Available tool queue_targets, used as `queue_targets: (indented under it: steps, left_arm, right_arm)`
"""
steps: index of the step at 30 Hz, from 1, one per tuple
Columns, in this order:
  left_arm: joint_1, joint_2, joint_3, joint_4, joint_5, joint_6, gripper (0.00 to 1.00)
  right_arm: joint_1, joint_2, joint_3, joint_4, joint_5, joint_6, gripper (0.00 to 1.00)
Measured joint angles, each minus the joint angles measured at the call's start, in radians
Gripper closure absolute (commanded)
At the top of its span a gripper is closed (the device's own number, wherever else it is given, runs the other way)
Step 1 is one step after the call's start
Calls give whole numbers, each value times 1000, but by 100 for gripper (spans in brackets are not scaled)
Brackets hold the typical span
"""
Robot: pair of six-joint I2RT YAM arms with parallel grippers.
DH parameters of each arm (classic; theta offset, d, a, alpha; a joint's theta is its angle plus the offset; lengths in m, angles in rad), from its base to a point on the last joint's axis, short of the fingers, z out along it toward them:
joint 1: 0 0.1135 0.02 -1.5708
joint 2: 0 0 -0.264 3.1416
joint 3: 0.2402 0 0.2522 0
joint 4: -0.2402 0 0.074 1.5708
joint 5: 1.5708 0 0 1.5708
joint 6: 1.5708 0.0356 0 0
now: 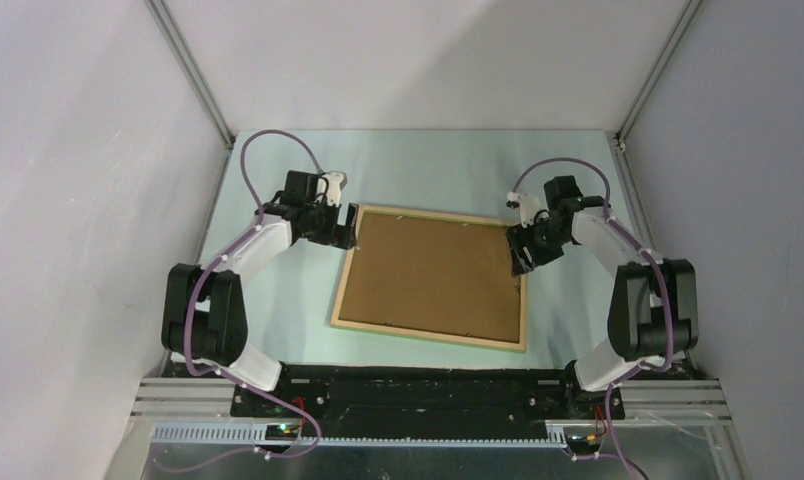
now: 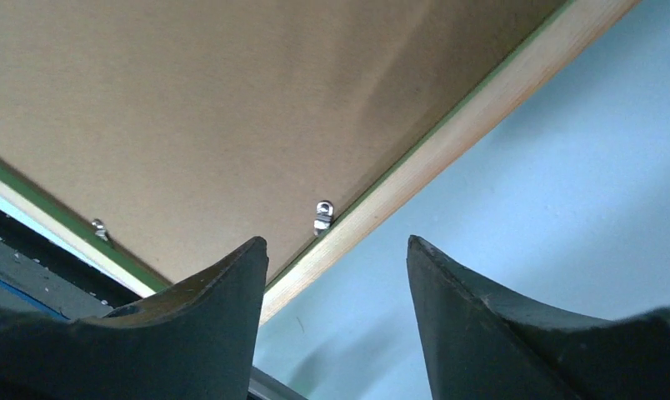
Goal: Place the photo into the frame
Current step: Install the photo frame at the center of the board, then turn over the photo frame at the center of the board.
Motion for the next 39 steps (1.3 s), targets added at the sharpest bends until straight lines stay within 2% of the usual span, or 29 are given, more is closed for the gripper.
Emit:
queue_targets:
  steps: [6, 16, 20, 26, 34, 39]
  left_arm:
    - [0, -34, -8, 1, -26, 28, 0]
    - [2, -138, -69, -25, -85, 114, 0]
    - [2, -197, -101, -32, -115, 160, 0]
    - [2, -262, -138, -52, -148, 210, 0]
    - [2, -309, -180, -59, -172, 227, 0]
    - [2, -310, -191, -61, -173, 225, 0]
  right_arm:
    - [102, -161, 0, 1, 12, -7, 29]
    - [428, -291, -30, 5, 54, -9, 29]
    - [586, -289, -60, 6, 98, -10, 29]
    - [757, -237, -70, 32, 135, -11, 30]
    - [913, -174, -122, 74, 200, -11, 34]
    - [956, -117, -128, 97, 247, -11, 38]
